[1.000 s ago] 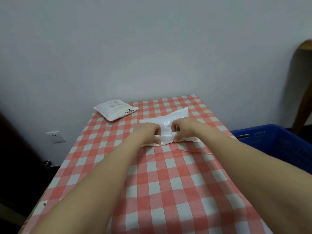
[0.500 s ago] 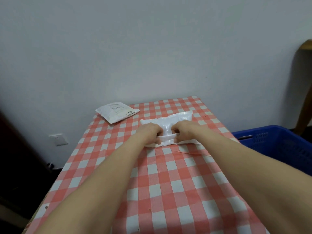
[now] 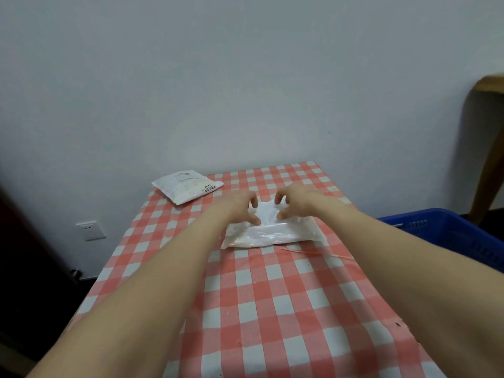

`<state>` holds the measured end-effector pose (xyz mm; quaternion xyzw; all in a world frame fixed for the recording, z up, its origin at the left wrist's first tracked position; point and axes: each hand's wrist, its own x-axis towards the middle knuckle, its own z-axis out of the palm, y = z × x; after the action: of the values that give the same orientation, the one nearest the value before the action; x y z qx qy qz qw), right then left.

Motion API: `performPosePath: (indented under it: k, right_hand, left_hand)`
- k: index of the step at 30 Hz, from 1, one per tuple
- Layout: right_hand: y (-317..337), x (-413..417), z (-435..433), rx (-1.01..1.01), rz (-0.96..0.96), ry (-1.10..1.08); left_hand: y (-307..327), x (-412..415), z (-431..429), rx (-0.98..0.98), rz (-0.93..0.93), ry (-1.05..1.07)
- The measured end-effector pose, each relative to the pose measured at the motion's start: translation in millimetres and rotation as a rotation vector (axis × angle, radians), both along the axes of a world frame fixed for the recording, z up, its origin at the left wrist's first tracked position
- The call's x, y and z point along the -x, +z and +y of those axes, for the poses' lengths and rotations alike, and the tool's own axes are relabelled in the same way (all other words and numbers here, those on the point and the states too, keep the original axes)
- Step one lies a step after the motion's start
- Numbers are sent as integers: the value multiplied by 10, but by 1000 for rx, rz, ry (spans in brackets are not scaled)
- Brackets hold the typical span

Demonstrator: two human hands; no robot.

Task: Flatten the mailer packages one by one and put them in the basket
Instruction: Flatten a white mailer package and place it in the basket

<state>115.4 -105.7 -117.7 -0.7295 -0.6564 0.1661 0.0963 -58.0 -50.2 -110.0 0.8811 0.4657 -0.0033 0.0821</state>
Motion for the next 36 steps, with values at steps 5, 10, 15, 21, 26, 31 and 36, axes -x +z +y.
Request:
performPosePath:
  k: [5, 10, 15, 21, 26, 31, 36]
  right_hand:
    - [-160, 97, 49, 83, -114, 22]
    - [-174, 97, 116, 140, -157, 17]
    - [-171, 91, 157, 150, -175, 21]
    - [-181, 132, 231, 161, -206, 22]
    - [-226, 137, 214, 135, -202, 13]
    - [-183, 90, 141, 148, -105, 46]
    - [38, -74, 124, -108, 127, -89]
  left_hand:
    - [-253, -28, -12, 80, 55, 23]
    - [-269, -71, -3, 52, 82, 20]
    - [-264, -136, 42, 32, 107, -3]
    - [-274, -199, 77, 9, 114, 8]
    - [-331, -194, 72, -40, 81, -3]
    - [-284, -102, 33, 54, 57, 6]
    - [-54, 5, 136, -3, -167, 101]
